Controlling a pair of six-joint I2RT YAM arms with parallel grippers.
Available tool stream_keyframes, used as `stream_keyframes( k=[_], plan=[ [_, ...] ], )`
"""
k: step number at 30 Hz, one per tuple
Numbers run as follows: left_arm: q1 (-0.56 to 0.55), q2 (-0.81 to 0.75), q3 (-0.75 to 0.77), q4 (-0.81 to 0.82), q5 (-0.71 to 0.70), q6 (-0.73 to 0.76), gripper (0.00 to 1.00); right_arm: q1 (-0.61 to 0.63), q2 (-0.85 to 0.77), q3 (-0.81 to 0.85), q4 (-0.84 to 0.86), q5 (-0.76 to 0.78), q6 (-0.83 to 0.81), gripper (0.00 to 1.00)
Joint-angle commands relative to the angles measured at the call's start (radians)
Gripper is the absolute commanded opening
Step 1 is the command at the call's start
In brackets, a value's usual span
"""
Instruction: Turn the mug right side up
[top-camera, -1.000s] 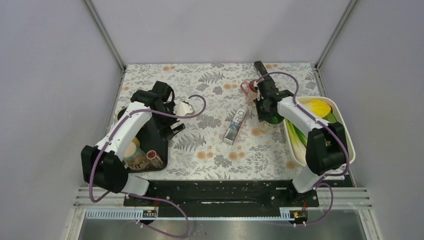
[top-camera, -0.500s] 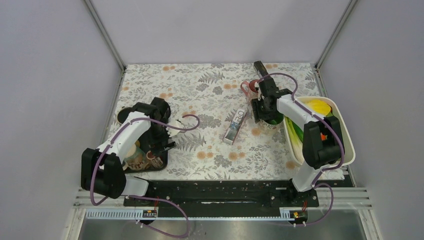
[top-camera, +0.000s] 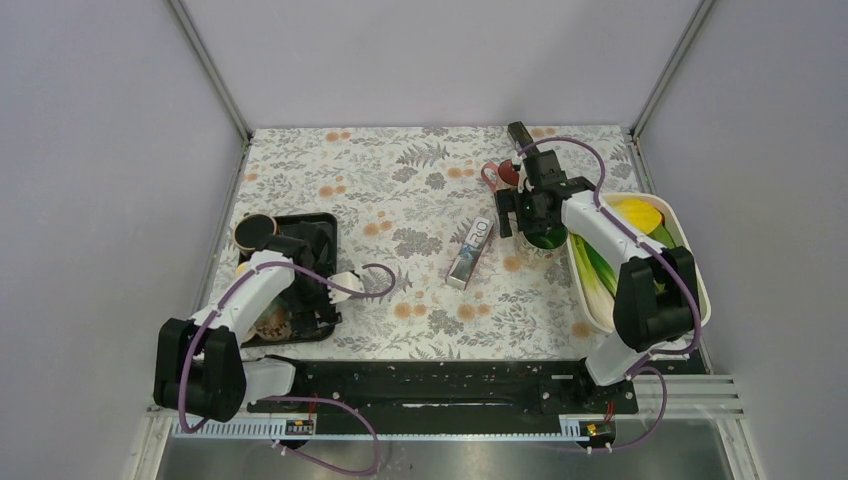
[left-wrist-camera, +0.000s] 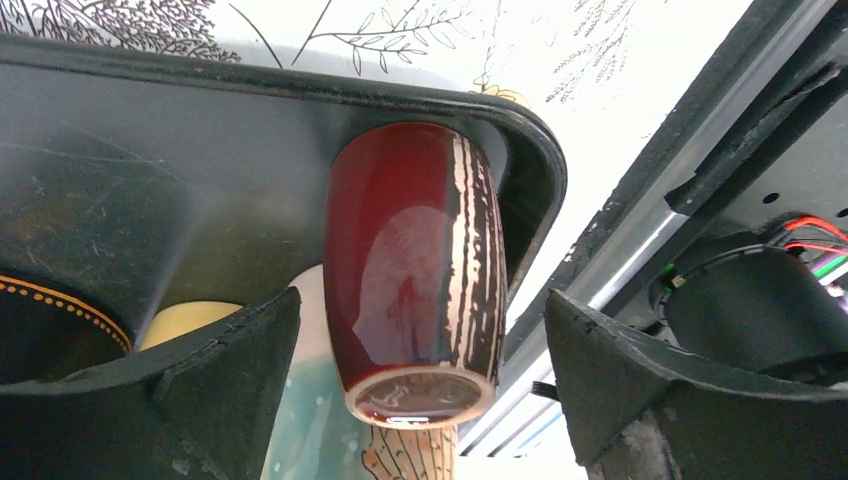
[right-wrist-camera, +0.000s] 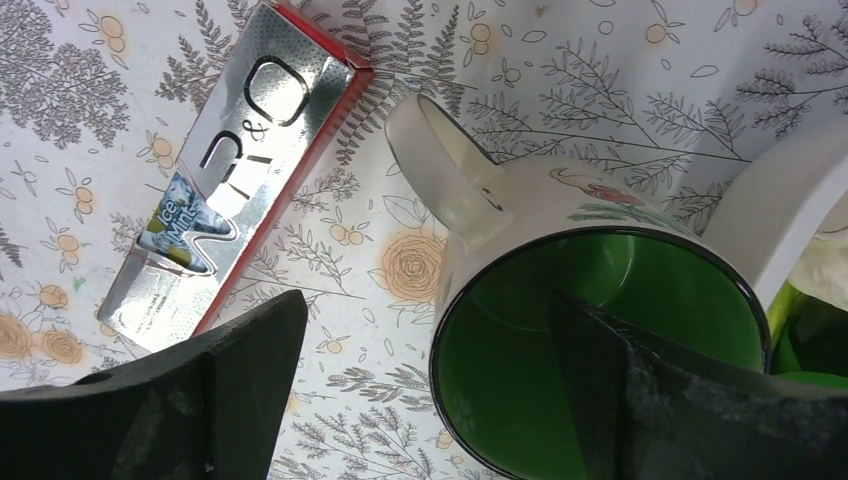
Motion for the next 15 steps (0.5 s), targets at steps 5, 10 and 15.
stream_keyframes(
  k=[5,10,15],
  plan=[
    [0.014,-0.004,0.024,0.194,0.052,0.04,0.76,-0.003,-0.06,-0.014,0.054,-0.09,-0.01,0.99],
    [0.024,0.087,0.092,0.336,0.043,-0.057,0.72,-0.003,-0.076,-0.021,0.058,-0.103,-0.015,0.99],
    [0.051,0.235,0.22,0.234,0.113,-0.084,0.9,-0.002,-0.077,-0.034,0.069,-0.123,-0.017,0.99]
  ],
)
